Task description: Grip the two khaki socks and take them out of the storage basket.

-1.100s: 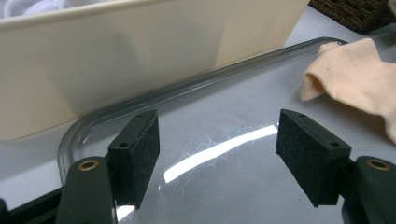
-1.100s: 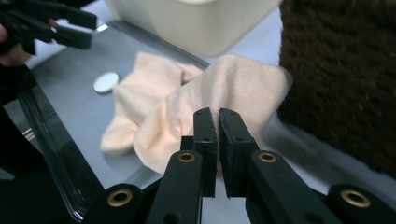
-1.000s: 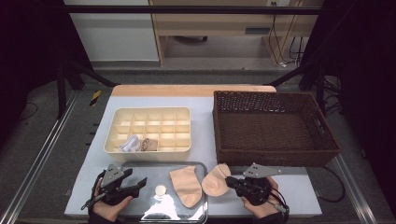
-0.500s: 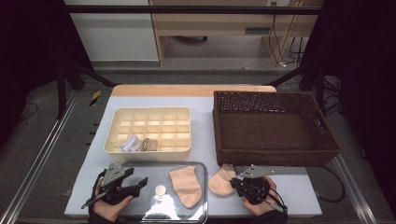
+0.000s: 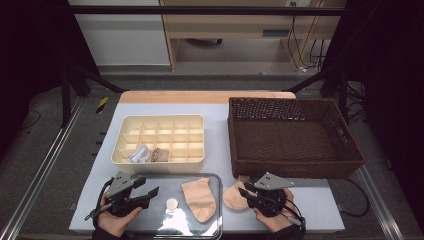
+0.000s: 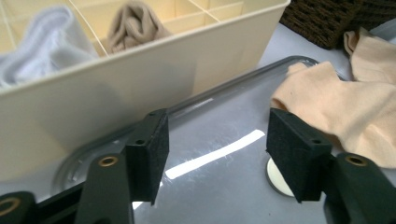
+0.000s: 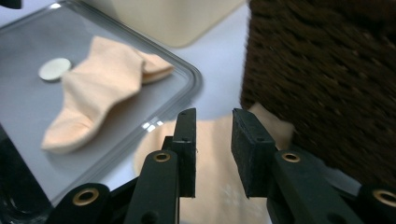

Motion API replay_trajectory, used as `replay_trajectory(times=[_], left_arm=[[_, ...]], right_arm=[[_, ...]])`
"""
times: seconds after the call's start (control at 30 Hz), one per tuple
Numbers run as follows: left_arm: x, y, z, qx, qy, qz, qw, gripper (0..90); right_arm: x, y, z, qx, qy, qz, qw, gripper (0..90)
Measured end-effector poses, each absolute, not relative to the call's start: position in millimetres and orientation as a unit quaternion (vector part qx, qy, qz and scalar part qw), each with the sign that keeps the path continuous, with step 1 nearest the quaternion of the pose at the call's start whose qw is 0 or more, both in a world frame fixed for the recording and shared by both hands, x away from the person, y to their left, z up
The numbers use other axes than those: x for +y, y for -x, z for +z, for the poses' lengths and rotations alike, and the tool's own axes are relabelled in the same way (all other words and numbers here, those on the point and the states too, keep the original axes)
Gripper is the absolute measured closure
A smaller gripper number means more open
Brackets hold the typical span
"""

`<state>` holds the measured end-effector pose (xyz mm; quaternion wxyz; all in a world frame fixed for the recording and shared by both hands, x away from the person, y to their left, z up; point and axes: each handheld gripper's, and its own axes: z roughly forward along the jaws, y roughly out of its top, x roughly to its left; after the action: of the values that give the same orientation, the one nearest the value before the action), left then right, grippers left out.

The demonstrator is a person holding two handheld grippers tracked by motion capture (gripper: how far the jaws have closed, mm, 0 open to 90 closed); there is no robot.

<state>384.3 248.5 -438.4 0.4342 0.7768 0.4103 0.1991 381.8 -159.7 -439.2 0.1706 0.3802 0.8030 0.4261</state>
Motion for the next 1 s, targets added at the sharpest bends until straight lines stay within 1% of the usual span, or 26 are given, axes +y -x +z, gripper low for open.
replay_trajectory(times=[0.1,0.2,0.27,0.3,0.43,0.63,0.77,0.93,1.0], left_arm=[[243.9,-385.7,-428.7,0.399,-0.781,0.214,0.431,45.6],[239.1,-386.5,-421.1,0.390,-0.779,0.227,0.435,46.6],[235.3,-388.0,-417.4,0.379,-0.782,0.218,0.443,49.1],[232.5,-388.7,-415.9,0.376,-0.786,0.217,0.441,48.8],[223.2,-392.1,-416.4,0.373,-0.794,0.206,0.434,47.6],[208.4,-401.9,-427.3,0.383,-0.795,0.196,0.427,47.1],[199.3,-408.2,-434.6,0.388,-0.799,0.178,0.425,51.4],[191.1,-413.8,-443.2,0.390,-0.801,0.155,0.427,51.4],[187.6,-414.7,-447.4,0.390,-0.806,0.153,0.418,51.2]], right_arm=[[-150.9,-382.2,-433.7,0.808,-0.366,0.429,0.172,70.1],[-143.9,-382.9,-428.0,0.809,-0.358,0.433,0.174,68.2],[-139.2,-383.5,-425.0,0.808,-0.355,0.437,0.176,66.7],[-137.5,-383.9,-424.2,0.807,-0.353,0.439,0.174,66.9],[-126.1,-386.0,-426.0,0.808,-0.351,0.450,0.146,69.4],[-110.0,-386.2,-441.1,0.823,-0.344,0.436,0.122,70.4],[-102.7,-386.1,-450.1,0.829,-0.342,0.428,0.107,70.3],[-97.2,-385.5,-457.4,0.834,-0.343,0.420,0.097,69.4],[-95.7,-385.4,-459.5,0.836,-0.343,0.418,0.095,69.1]])
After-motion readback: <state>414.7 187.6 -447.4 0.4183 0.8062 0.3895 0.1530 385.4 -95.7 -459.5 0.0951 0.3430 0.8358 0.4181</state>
